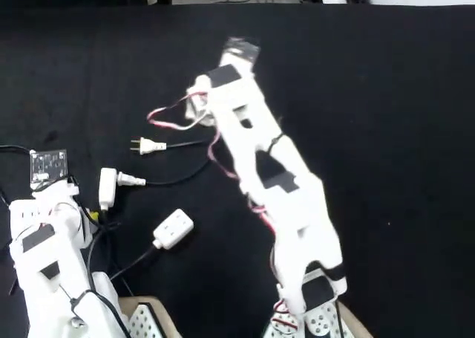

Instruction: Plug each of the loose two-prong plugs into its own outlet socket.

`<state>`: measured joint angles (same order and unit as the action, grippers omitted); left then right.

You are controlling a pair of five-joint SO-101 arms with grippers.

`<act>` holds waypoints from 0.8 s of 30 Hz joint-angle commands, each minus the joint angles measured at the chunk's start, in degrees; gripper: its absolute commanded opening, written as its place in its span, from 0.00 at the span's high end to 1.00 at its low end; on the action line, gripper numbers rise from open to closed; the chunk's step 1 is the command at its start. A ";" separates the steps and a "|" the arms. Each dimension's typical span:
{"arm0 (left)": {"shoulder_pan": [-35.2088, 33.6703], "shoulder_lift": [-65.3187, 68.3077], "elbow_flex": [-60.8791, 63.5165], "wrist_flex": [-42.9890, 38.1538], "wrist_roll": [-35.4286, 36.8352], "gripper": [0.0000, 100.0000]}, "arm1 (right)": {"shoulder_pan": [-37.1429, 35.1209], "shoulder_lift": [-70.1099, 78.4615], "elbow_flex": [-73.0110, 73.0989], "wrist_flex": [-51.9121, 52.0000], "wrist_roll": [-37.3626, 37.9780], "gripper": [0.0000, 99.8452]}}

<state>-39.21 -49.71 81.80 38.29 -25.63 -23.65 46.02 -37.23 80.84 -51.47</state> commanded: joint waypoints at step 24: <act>4.88 -54.42 15.60 26.81 -7.21 0.73 | 1.76 6.29 -25.98 20.40 -11.25 0.85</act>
<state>-34.99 -103.52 96.66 64.66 -32.22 -22.86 56.66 -60.18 98.95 -62.55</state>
